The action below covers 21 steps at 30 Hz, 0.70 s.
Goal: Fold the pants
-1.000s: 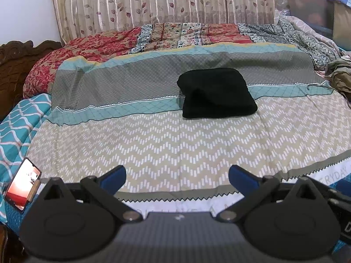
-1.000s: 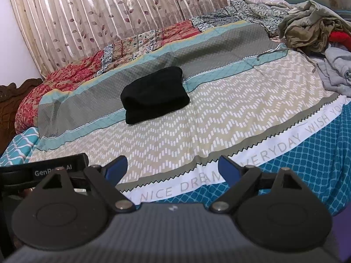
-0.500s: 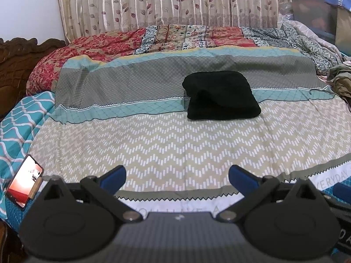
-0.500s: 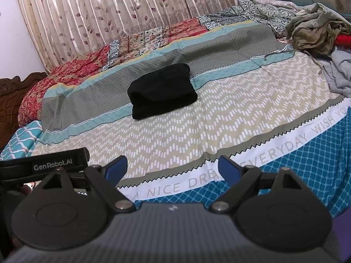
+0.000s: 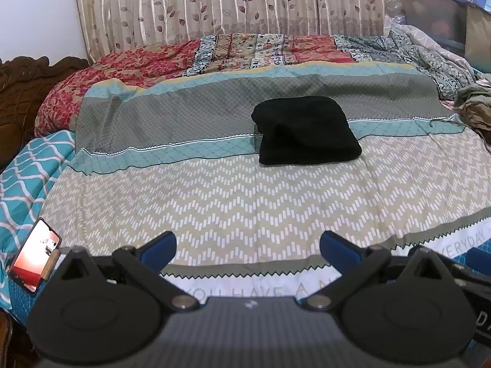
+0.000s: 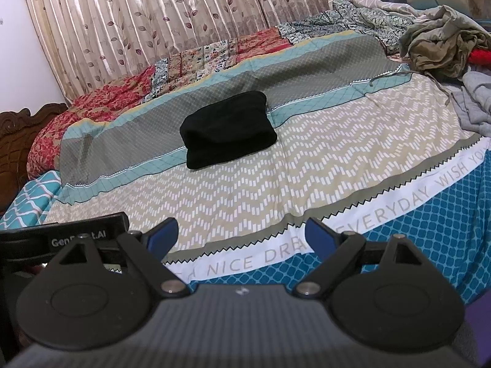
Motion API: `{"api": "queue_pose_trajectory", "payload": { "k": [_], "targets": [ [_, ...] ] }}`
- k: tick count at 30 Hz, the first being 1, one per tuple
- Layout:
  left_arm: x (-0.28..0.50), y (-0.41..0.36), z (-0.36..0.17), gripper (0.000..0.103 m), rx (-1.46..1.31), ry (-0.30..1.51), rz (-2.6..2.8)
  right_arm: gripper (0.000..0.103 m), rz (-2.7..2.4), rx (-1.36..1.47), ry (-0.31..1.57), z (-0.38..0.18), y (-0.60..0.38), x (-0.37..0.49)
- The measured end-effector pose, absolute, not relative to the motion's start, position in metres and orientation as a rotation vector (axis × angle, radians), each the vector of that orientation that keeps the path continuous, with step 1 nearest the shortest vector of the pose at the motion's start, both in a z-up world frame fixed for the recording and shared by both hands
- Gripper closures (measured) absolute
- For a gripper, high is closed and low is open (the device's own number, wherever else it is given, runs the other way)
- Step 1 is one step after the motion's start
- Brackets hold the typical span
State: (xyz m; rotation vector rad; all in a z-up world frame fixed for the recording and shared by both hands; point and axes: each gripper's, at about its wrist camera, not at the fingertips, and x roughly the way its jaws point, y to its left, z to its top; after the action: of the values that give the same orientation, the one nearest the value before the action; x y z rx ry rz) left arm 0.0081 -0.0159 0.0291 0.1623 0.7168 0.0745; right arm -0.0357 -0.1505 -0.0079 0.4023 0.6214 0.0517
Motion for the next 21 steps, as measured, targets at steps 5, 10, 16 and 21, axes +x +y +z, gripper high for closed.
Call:
{"api": "queue_pose_trajectory", "payload": {
  "k": [5,10,16,21],
  "targets": [
    [0.0083,-0.0163,0.0281,0.000,0.160,0.731,0.068,0.012,0.052,0.407,0.625,-0.0084,-0.1512,-0.0360],
    [0.0079,-0.0175,0.0271,0.000,0.166,0.733,0.072,0.012,0.049,0.413,0.628,-0.0090,-0.1518,-0.0366],
    [0.0088,-0.0166,0.0237,0.000,0.175,0.739,0.080,0.012,0.046,0.422,0.632,-0.0102,-0.1510,-0.0375],
    [0.0104,-0.0160,0.0217,0.000,0.182,0.746,0.090,0.012,0.049,0.424,0.639,-0.0113,-0.1507,-0.0367]
  ]
}}
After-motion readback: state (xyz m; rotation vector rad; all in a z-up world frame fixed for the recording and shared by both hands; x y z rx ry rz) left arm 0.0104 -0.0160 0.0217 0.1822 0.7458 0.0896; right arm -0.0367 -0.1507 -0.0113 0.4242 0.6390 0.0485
